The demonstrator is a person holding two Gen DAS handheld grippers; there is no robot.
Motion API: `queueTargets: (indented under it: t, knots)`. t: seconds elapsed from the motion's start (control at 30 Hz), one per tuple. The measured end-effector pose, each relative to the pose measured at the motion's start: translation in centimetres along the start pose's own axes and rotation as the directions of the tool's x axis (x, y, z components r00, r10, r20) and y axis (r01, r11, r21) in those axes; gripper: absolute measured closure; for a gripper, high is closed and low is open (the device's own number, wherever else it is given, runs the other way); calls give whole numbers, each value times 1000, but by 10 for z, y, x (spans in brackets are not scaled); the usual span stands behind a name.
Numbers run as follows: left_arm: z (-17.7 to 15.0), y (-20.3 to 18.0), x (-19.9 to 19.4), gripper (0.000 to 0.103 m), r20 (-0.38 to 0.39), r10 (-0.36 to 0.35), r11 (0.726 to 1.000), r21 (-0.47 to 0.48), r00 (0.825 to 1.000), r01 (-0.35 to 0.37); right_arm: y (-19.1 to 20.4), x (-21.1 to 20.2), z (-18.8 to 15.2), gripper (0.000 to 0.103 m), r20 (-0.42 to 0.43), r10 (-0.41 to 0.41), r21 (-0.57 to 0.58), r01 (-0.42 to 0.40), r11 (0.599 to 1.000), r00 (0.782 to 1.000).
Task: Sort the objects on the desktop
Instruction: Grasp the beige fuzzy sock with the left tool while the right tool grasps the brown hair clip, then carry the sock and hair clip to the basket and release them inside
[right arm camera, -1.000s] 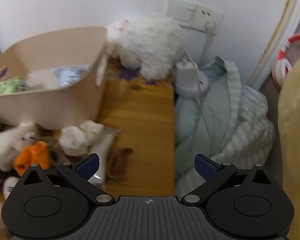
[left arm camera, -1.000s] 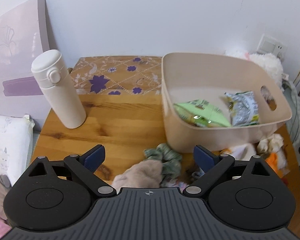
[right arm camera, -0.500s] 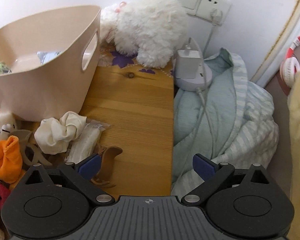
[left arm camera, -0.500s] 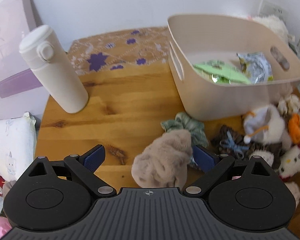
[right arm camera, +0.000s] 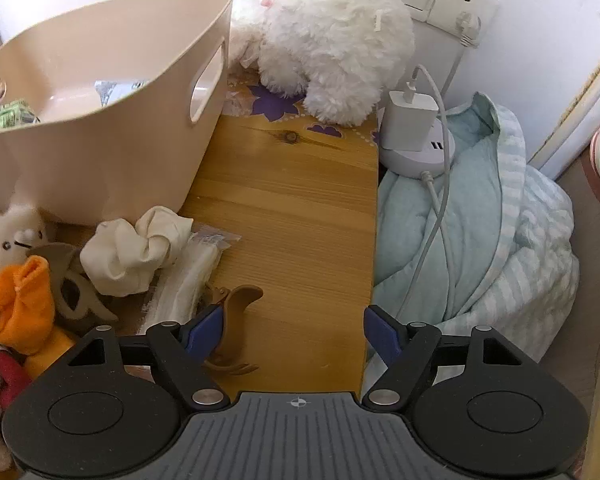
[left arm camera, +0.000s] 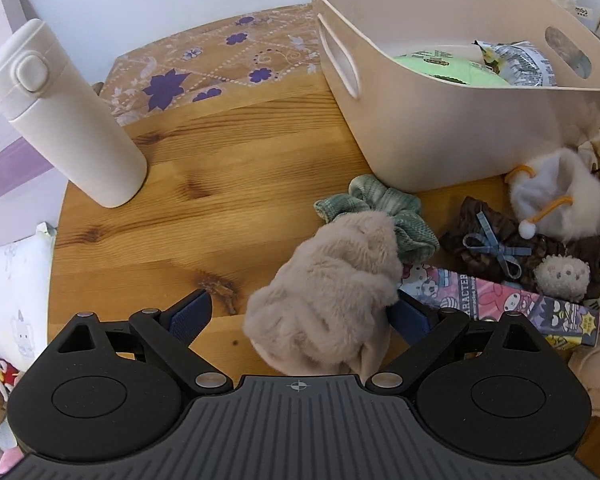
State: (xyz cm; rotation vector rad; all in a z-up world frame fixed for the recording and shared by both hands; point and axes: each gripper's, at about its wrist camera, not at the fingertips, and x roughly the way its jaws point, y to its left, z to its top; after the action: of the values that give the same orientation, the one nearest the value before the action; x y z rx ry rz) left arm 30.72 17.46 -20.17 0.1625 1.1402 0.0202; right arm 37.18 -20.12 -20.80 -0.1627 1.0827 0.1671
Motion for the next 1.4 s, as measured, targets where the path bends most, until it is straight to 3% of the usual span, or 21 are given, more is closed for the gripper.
queueTargets:
  t: [0.3, 0.43, 0.8, 0.87, 0.93, 1.03, 1.1, 1.4]
  knots:
    - [2, 1, 10, 6, -11, -18, 1000, -13, 1000, 18, 4, -14, 0, 24, 28, 44, -13, -44, 999, 999]
    - [1, 3, 16, 6, -32, -19, 1000, -26, 999, 18, 8, -1, 2, 26, -10, 37, -24, -37, 999, 999]
    - [-3, 5, 26, 7, -48, -17, 999, -37, 999, 15, 16, 19, 2, 46, -62, 38, -37, -40, 999, 997]
    - [-4, 4, 28, 13, -44, -24, 999, -33, 999, 22, 16, 18, 1, 51, -58, 56, -27, -57, 998, 997]
    - [-4, 3, 29, 27, -44, -38, 999, -25, 998, 37, 15, 19, 0, 59, -56, 79, -16, -80, 997, 995]
    - [-4, 0, 27, 32, -29, -35, 999, -18, 999, 35, 16, 19, -1, 69, -53, 105, 4, -105, 995, 993]
    - [-5, 0, 26, 36, -27, -38, 999, -17, 999, 38, 16, 18, -2, 85, -49, 111, 13, -111, 994, 993]
    - [-12, -4, 17, 58, 11, 9, 1000, 15, 1000, -9, 10, 12, -9, 85, -51, 126, 90, -121, 989, 991]
